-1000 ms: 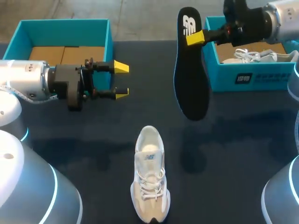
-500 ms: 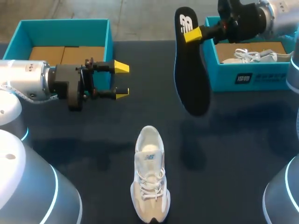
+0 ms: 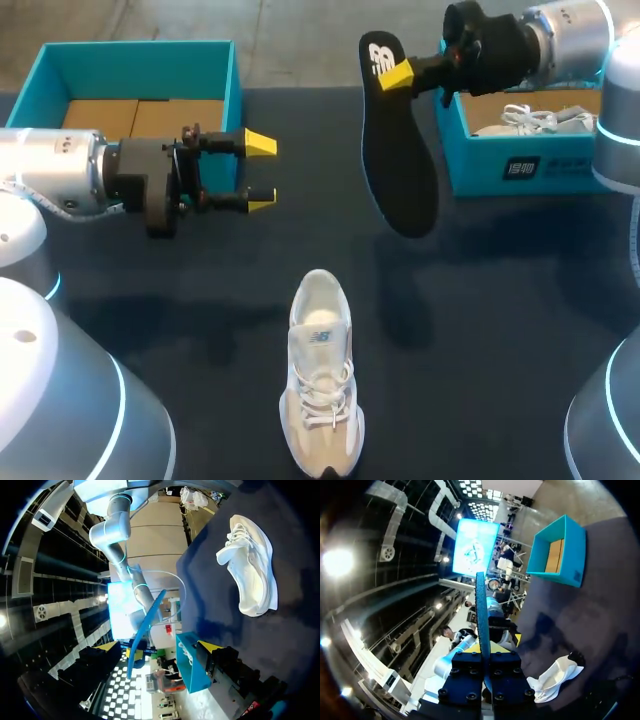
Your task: Take the shoe out of the shoebox, open the shoe tongue, remove and reinsert the insole, then place the shoe into the shoebox
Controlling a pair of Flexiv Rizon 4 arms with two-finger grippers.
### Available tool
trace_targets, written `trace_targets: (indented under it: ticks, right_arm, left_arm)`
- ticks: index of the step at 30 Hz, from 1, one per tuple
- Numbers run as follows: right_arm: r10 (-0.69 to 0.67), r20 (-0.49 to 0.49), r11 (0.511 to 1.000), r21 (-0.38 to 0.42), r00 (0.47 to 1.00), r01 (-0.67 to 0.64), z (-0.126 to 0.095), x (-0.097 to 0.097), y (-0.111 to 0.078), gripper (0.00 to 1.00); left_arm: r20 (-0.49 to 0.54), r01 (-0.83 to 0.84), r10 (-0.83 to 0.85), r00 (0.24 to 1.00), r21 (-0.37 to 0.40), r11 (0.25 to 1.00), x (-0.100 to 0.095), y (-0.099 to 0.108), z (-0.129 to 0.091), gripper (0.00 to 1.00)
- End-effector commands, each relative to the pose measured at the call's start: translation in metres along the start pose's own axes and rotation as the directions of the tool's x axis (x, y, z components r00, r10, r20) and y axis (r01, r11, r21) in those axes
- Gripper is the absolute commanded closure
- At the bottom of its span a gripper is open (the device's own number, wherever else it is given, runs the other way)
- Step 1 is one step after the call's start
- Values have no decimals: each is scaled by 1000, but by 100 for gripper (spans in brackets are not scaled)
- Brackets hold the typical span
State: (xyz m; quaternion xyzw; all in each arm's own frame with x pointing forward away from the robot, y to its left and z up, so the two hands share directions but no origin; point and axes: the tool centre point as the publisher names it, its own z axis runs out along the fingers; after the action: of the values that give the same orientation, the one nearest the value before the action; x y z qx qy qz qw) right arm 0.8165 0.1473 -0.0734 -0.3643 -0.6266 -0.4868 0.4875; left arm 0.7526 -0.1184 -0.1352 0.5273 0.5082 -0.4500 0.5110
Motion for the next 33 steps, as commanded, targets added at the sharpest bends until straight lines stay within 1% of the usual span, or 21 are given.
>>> trace_targets:
  ticks: [1,9,11,14,16,20,21,26,27,33]
  right_arm:
    - [0,1,1000,-2,1000,0,2,0,0,100]
    - [0,1,1000,-2,1000,0,2,0,0,100]
    - [72,15,997,28,997,-73,14,-10,14,100]
    - [112,-18,994,12,994,-112,21,-23,27,100]
    - [149,-33,989,-7,988,-149,22,-32,31,100]
    - [185,-44,981,-49,982,-187,23,-40,36,100]
    - [202,-30,978,-45,979,-203,23,-43,36,100]
    - [284,26,956,-82,958,-281,33,-55,39,100]
    - [287,17,955,-82,958,-285,36,-58,39,100]
    - [285,5,955,-91,958,-284,38,-59,39,100]
  left_arm:
    - [0,-2,2,1000,-2,1000,0,-1,1,0]
    - [0,-2,2,1000,-2,1000,0,-1,1,0]
    - [0,-2,2,1000,-2,1000,0,-1,1,0]
    - [0,-2,2,1000,-2,1000,0,-1,1,0]
    - [0,-2,2,1000,-2,1000,0,-1,1,0]
    - [0,-2,2,1000,-2,1000,0,-1,1,0]
    - [0,-2,2,1000,-2,1000,0,-1,1,0]
    - [0,-2,2,1000,-2,1000,0,-1,1,0]
    - [0,-2,2,1000,-2,1000,0,-1,1,0]
    - [0,-2,2,1000,-2,1000,0,-1,1,0]
